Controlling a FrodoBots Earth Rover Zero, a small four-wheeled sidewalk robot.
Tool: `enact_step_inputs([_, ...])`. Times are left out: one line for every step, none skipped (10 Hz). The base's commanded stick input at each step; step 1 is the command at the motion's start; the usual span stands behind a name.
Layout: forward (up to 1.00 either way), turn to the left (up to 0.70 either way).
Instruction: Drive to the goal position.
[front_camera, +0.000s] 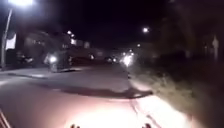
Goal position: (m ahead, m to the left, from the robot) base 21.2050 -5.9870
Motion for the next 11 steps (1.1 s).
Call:
enact_step_inputs([0.7,0.0])
enact_step_inputs([0.7,0.0])
enact_step_inputs([0.7,0.0])
enact_step_inputs([0.7,0.0])
enact_step_inputs([0.7,0.0])
enact_step_inputs([0.7,0.0])
enact_step_inputs([0.7,0.0])
enact_step_inputs([0.7,0.0])
enact_step_inputs([0.7,0.0])
enact_step_inputs([0.7,0.0])
enact_step_inputs([0.7,0.0])
